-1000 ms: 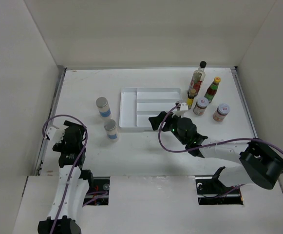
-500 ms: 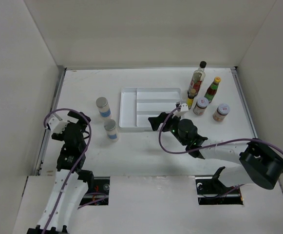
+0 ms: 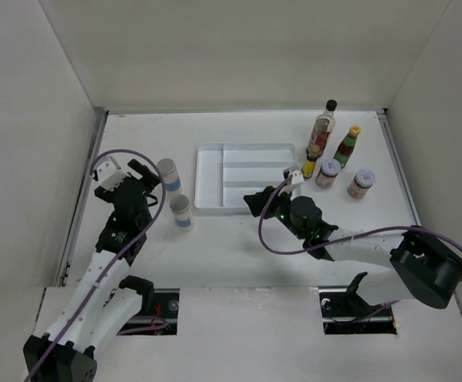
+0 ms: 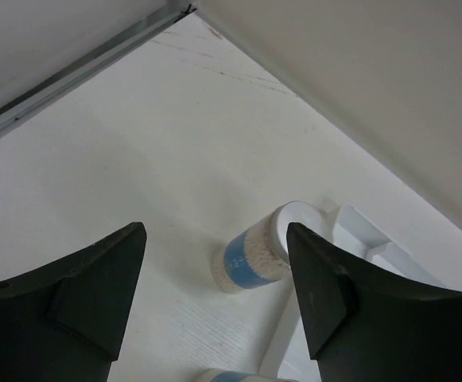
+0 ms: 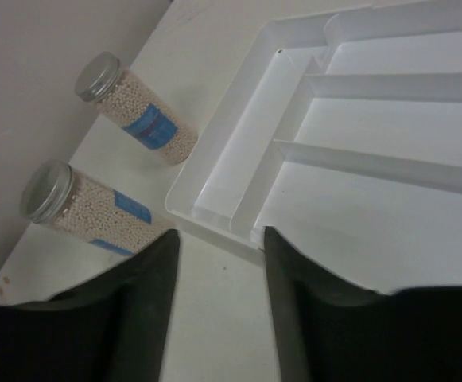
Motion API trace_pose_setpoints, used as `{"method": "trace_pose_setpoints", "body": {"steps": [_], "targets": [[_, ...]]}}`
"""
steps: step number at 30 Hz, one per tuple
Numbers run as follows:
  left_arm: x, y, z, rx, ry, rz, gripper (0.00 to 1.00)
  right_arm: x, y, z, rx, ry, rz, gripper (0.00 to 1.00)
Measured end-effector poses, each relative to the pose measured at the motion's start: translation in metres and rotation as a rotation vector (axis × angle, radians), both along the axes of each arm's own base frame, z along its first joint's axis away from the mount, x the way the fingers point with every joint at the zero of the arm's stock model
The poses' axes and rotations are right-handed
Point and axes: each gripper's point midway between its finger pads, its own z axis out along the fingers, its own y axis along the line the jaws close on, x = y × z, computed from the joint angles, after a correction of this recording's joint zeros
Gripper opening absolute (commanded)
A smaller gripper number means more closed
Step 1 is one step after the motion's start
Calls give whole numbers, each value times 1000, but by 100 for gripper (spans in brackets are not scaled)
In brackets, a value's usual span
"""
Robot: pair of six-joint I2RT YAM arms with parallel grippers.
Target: Organize the condiment bottles
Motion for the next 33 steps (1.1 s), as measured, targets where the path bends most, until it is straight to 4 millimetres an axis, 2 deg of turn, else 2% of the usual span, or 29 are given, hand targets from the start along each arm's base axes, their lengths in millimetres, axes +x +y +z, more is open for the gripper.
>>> {"method": "trace_pose_setpoints", "body": {"steps": [1, 3, 7, 12, 16, 20, 25, 31, 33], "targets": [[3, -5, 5, 14, 1, -19, 84, 0, 2, -2, -2, 4, 6, 68], [10, -19, 13, 47, 8, -64, 89, -1, 5, -7, -15, 13, 19, 80], [28, -45, 13, 117, 70, -137, 93, -3, 8, -10, -21, 21, 33, 89], [59, -67, -26, 187, 227, -193, 94, -3, 9, -13, -26, 27, 39, 94], [73, -71, -60, 219, 338, -208, 94, -3, 9, -13, -27, 28, 39, 95], [84, -72, -73, 226, 381, -211, 93, -3, 9, -13, -27, 28, 40, 95], [101, -73, -76, 218, 375, -205, 79, -3, 10, -14, -28, 30, 44, 95], [110, -72, -89, 225, 396, -199, 45, -2, 8, -14, -29, 32, 41, 95], [110, -71, -89, 222, 396, -195, 40, 0, 7, -14, -29, 32, 34, 95]]}}
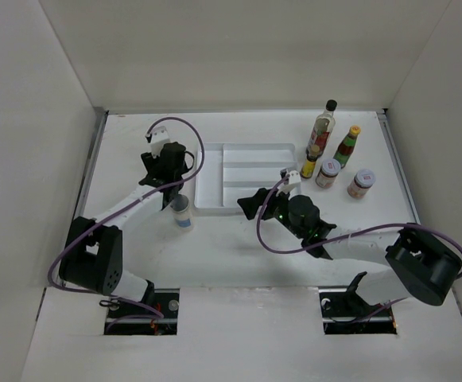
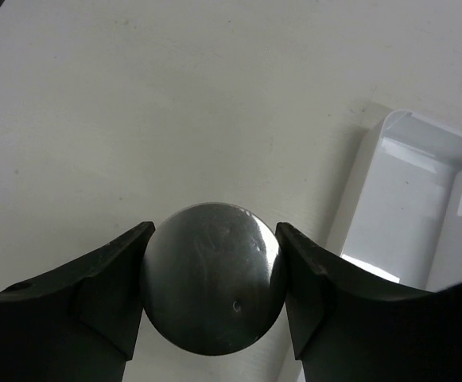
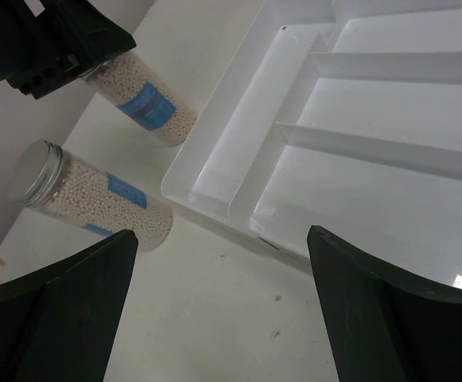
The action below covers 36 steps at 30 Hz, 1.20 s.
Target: Organize the condiment bottles
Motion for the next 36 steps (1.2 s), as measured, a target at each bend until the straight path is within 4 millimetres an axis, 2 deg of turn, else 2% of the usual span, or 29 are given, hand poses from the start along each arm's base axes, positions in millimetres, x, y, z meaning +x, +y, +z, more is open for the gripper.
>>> {"method": "trace_pose_setpoints", "body": {"steps": [4, 6, 10, 13, 15, 18, 20, 23, 27, 29, 31, 36], "targets": [[0, 4, 4, 3, -11, 15, 39, 3, -3, -1, 2, 7, -12, 95], [1, 6, 14, 5, -35, 22, 39, 4, -4, -2, 0, 9, -15, 95], [17, 0, 59, -13, -136, 15, 39, 4, -4, -5, -2, 15, -15, 94], [39, -16, 105, -56, -247, -16, 39, 4, -4, -5, -2, 15, -15, 94], [56, -36, 134, -90, -314, -57, 39, 5, -5, -5, -3, 16, -19, 94], [81, -72, 155, -132, -369, -131, 39, 7, -6, -5, -2, 16, -23, 94], [95, -93, 151, -143, -365, -171, 39, 7, -7, -4, -2, 15, -26, 94], [110, -116, 122, -138, -307, -220, 39, 10, -10, -5, -2, 16, -36, 94], [116, -127, 69, -105, -191, -245, 39, 13, -13, -4, 0, 15, -46, 95], [115, -130, 51, -90, -144, -251, 39, 14, -14, -3, 4, 15, -52, 95], [114, -130, 40, -81, -117, -253, 39, 15, -15, -3, 3, 17, -55, 95], [115, -134, 33, -79, -110, -257, 41, 15, -16, -3, 6, 18, -58, 95]]}}
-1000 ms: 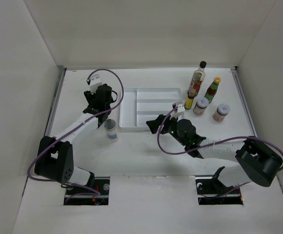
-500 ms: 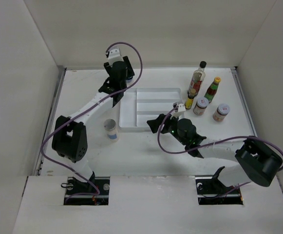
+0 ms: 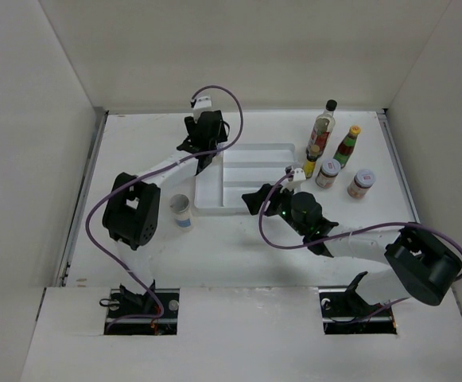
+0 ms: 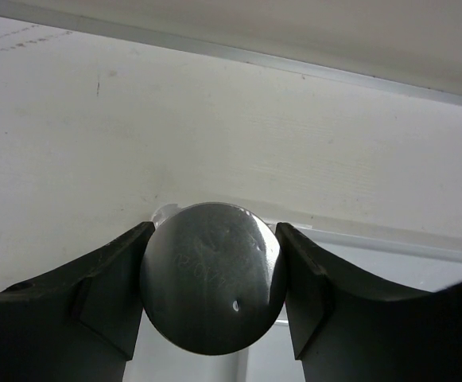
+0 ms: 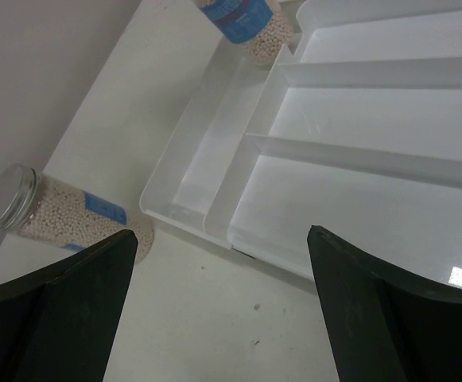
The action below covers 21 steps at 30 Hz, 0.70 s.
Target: Organize the condiment bottles
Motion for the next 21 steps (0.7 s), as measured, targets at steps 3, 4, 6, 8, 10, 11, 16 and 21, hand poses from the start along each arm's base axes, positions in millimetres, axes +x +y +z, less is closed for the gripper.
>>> {"method": "trace_pose_setpoints", "body": {"steps": [3, 4, 6, 8, 10, 11, 16, 21], "targets": [[3, -2, -10, 3, 6, 0, 43, 0, 0, 0, 0, 0, 0, 96], [4, -2, -16, 8, 14, 1, 44, 0, 0, 0, 0, 0, -1, 96], [9, -2, -21, 12, 9, 9, 47, 1, -1, 0, 0, 1, -3, 96], [9, -1, -21, 12, 6, 13, 53, 2, -2, 0, 1, 1, -9, 96], [9, 0, -20, 14, 4, 19, 68, 3, -4, 0, 3, 2, -13, 96], [9, 0, -20, 18, 4, 20, 76, 4, -4, 0, 4, 3, -14, 96], [5, 1, -14, 13, -19, 27, 93, 4, -4, 0, 6, 5, -14, 98], [-22, 4, 19, -13, -73, 15, 95, 4, -4, 0, 6, 5, -15, 98]]}}
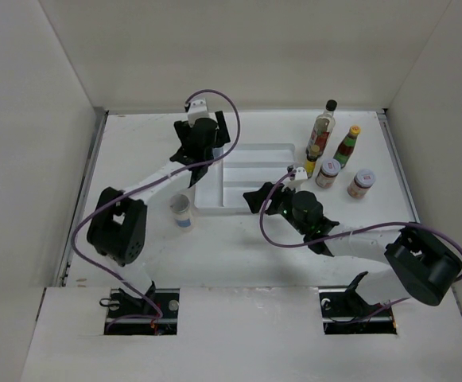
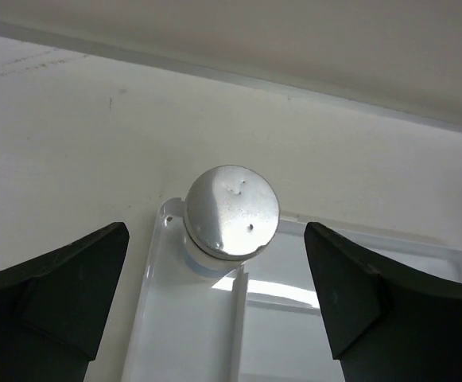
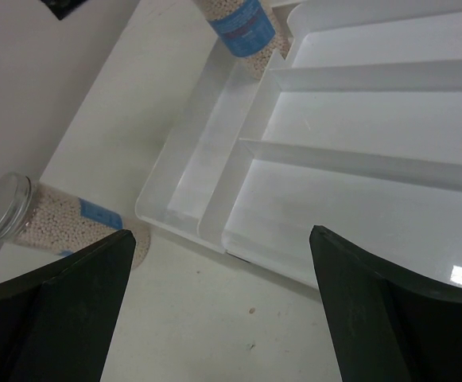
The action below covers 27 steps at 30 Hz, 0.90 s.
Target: Organize the condiment bottles
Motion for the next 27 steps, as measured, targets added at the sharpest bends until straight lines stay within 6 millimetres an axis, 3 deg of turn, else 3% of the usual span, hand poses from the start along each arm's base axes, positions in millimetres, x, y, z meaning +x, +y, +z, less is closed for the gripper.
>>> {"method": "trace_pose_setpoints", "body": {"steps": [3, 6, 9, 14, 18, 22, 27], "targets": [[-26, 9, 39, -38, -72, -5, 94, 1, -1, 0, 3, 2, -5, 98], [-60, 34, 77, -80, -144, 10, 94, 1, -2, 0, 6, 5, -8, 97], [-94, 58, 91, -107, -159, 33, 95, 1, -2, 0, 9, 7, -8, 95], [-154, 90, 57, -82, -35, 52, 95, 1, -2, 0, 12, 9, -8, 95], [-194, 94, 26, -51, 77, 18, 96, 1, -2, 0, 12, 10, -8, 97], [-216, 88, 0, -17, 166, -25, 96, 1, -2, 0, 12, 10, -9, 98], [-228, 80, -30, 20, 245, -62, 96, 3, -3, -1, 12, 12, -13, 99]]}}
